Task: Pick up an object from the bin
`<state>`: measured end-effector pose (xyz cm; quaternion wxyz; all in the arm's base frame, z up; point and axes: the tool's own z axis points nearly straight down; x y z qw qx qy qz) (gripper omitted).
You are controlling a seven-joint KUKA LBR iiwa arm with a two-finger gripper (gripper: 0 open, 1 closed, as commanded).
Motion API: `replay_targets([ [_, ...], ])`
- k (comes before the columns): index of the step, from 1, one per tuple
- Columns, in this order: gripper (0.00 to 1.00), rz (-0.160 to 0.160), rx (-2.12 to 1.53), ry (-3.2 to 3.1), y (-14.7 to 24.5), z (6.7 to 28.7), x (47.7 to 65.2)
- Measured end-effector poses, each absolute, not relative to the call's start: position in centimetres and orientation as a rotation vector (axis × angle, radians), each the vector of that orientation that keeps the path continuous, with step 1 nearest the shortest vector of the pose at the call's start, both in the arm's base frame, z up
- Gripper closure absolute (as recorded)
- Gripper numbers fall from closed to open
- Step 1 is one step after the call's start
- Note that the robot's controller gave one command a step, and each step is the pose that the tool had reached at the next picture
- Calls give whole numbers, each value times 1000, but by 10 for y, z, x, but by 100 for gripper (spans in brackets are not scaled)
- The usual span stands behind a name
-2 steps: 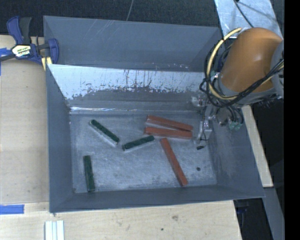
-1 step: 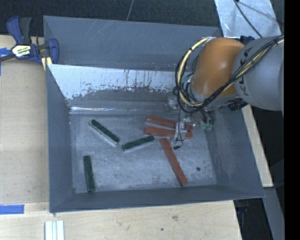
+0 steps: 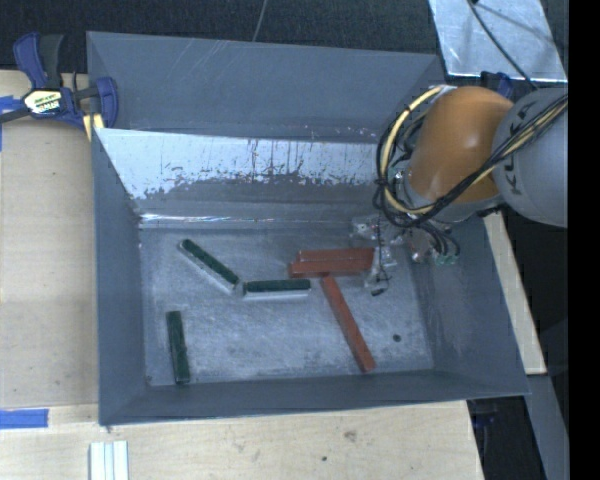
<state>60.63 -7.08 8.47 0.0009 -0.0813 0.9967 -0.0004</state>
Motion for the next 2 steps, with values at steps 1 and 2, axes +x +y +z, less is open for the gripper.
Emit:
replay_targets([
  [1, 100, -1, -256, 3129, -71, 85, 606],
  [2, 100, -3, -84, 3134, -118, 237, 620],
])
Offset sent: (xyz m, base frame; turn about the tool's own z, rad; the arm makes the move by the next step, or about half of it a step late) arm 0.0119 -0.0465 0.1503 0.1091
